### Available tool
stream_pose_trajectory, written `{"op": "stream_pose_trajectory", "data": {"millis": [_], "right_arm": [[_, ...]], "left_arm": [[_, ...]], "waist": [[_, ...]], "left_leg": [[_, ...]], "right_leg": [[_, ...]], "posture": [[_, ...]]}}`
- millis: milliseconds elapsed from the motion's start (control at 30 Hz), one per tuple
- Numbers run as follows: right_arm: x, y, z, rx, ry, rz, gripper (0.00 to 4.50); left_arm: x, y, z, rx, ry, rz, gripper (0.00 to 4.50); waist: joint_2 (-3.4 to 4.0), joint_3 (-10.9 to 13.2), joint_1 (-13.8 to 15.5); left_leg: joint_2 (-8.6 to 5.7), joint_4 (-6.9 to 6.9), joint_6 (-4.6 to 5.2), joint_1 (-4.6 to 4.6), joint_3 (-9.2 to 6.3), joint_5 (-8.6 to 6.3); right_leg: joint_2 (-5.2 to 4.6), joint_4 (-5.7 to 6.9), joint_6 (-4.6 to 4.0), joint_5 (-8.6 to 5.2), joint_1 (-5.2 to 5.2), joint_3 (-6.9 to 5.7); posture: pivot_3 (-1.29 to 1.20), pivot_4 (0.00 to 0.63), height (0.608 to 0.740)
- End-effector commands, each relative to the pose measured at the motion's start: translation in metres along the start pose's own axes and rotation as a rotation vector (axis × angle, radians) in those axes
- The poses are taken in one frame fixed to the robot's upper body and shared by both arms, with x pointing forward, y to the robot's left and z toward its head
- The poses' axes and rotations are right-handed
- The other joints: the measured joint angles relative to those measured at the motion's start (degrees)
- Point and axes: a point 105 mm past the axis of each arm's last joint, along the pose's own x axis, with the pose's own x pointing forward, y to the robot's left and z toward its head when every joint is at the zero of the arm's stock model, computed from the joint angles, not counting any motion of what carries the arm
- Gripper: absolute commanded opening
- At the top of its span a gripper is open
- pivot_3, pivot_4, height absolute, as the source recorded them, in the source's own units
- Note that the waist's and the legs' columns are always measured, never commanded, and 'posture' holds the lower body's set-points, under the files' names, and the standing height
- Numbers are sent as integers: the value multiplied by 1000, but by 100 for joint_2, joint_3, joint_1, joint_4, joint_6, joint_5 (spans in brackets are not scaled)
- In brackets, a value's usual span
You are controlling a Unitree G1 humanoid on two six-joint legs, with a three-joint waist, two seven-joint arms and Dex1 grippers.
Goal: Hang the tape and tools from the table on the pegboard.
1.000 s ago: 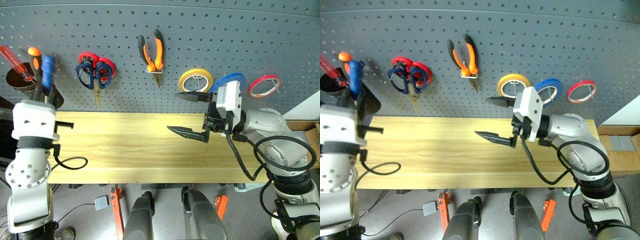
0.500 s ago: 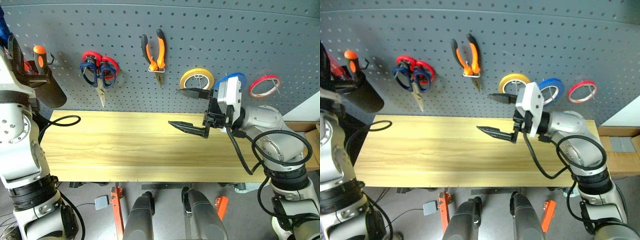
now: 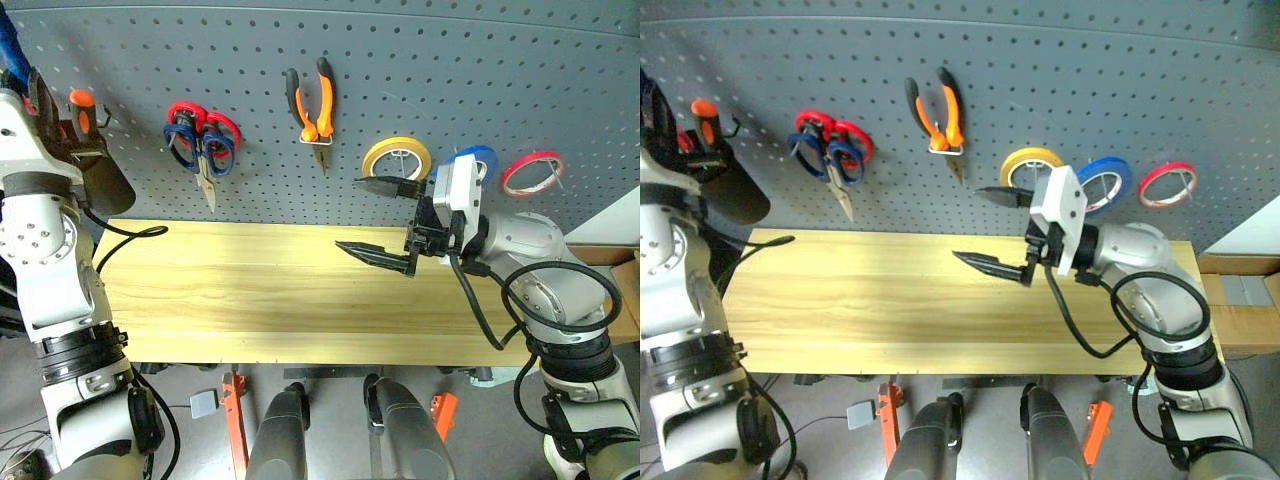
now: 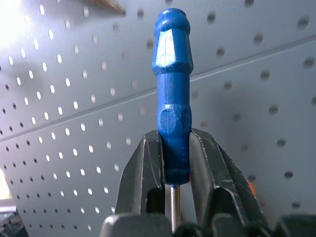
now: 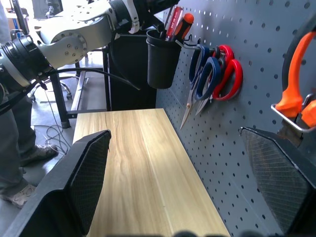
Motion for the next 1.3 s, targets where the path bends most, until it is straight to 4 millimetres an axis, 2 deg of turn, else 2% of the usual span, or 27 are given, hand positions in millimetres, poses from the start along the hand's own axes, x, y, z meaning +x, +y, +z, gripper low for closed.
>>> {"op": "stream_pose_trajectory", "data": {"millis": [33,167,367,567,633,667,767,867,933,1167,1300], "right_arm": [[0,3,9,-45,-24,5,4500],[0,3,8,-45,-25,7,4500],[0,2,9,-45,-19,0,4500],[0,1,11,-47,-18,-5,4500],[0,1,12,-46,-21,-9,4500],[0,0,13,-44,-24,-12,4500],[-1,0,13,-38,-31,-22,4500],[-4,2,13,-21,-34,-32,4500],[-8,5,12,-4,-31,-33,4500],[-20,15,8,48,-6,-61,4500],[-18,17,10,66,-6,-73,4500]], "left_arm": [[0,4,-3,20,-27,14,385],[-4,-1,-18,22,5,15,385],[-3,-6,-22,-38,10,4,2459],[0,-4,0,-52,-64,36,4471],[5,-5,14,-67,-101,40,4471],[7,-12,24,-84,-128,7,4471],[5,-49,45,-156,-162,-178,4471],[-9,-87,48,-311,-77,-374,4471],[-20,-100,52,-331,-45,-460,4471],[-50,-110,63,-314,-27,-537,4471],[-49,-101,71,-299,-69,-470,4471]], "waist": [[0,0,0],[-1,0,2],[-1,-1,5],[-3,-2,40],[-5,-3,40],[-6,-3,39],[-7,-4,35],[-7,-5,18],[-8,-5,2],[-8,-5,-64],[-9,-6,-48]], "left_leg": [[0,0,0,0,0,0],[0,3,0,0,2,0],[0,4,0,0,2,0],[-6,17,-1,-1,-1,1],[-7,20,-2,-2,-4,2],[-6,20,-2,-3,-5,2],[-7,20,-2,-4,-3,2],[-8,16,-3,-4,-1,3],[-6,16,-4,-4,-2,3],[3,13,-9,-2,2,6],[1,16,-28,-2,4,19]], "right_leg": [[0,1,-1,1,0,0],[0,0,1,5,0,1],[-1,0,3,8,0,0],[-4,-1,8,13,11,-7],[-5,-3,12,15,13,-5],[-5,-4,13,16,13,-5],[-4,-6,15,17,12,-2],[-4,-5,15,17,12,1],[-4,-5,14,17,11,2],[5,1,12,19,3,9],[9,0,12,19,6,9]], "posture": [[-52,311,740],[-58,311,740],[-65,311,740],[-70,309,740],[-70,309,740],[-68,309,740],[-64,306,740],[-61,302,740],[-62,301,740],[-64,296,740],[-64,292,740]]}}
